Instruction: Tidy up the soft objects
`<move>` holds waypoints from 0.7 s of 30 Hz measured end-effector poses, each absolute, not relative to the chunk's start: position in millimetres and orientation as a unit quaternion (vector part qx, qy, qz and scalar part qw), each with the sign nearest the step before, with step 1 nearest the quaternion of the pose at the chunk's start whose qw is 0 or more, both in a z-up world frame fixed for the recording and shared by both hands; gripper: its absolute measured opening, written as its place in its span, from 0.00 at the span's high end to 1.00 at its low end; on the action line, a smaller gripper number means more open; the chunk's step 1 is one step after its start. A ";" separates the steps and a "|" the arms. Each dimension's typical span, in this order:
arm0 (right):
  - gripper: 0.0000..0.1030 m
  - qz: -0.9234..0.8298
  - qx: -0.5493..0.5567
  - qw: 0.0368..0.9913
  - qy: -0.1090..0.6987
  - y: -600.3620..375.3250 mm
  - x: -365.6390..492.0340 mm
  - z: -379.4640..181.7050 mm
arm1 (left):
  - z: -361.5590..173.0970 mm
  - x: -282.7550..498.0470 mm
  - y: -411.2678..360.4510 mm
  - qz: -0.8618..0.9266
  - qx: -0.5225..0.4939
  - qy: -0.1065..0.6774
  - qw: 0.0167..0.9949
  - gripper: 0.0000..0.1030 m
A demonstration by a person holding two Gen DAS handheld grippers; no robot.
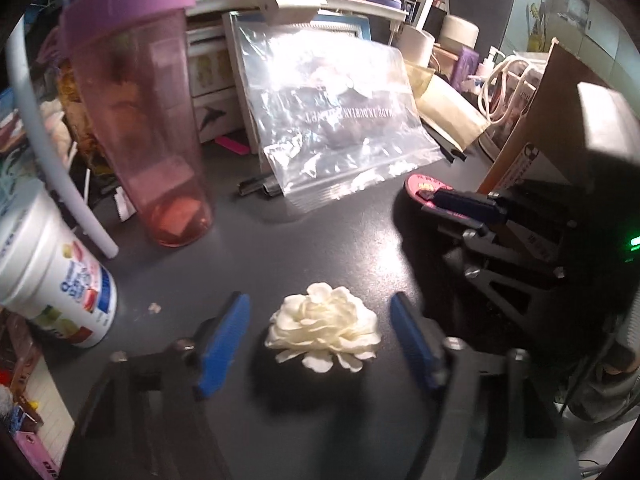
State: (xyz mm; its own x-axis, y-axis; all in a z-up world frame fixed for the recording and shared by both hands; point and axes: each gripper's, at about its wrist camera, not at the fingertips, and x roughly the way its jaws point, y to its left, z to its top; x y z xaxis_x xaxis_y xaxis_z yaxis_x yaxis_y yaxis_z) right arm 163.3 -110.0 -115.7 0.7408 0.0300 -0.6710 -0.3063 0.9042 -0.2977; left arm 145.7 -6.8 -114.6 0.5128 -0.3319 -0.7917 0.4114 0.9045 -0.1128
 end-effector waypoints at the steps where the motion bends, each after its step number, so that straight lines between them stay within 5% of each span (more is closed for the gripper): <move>1: 0.90 0.097 -0.193 0.912 0.348 -111.1 163.2 -114.4 | -116.4 146.3 -7.7 -0.215 0.046 0.447 0.867 0.45; 8: 0.90 0.173 -0.147 0.903 0.364 -113.3 155.7 -105.3 | -122.7 148.8 -11.4 -0.207 0.062 0.448 0.868 0.68; 15: 0.92 0.235 -0.125 0.892 0.366 -107.8 138.8 -94.9 | -118.2 140.0 14.0 -0.180 0.053 0.438 0.879 0.69; 17: 0.70 0.206 -0.135 0.902 0.354 -108.7 138.4 -91.5 | -116.5 138.7 23.3 -0.173 0.040 0.437 0.882 0.69; 18: 0.51 0.184 -0.141 0.906 0.355 -108.3 141.0 -92.1 | -116.3 138.7 25.1 -0.171 0.040 0.436 0.883 0.69; 21: 0.49 0.154 -0.161 0.903 0.366 -107.8 151.2 -98.6 | -116.0 137.2 28.4 -0.171 0.036 0.434 0.884 0.69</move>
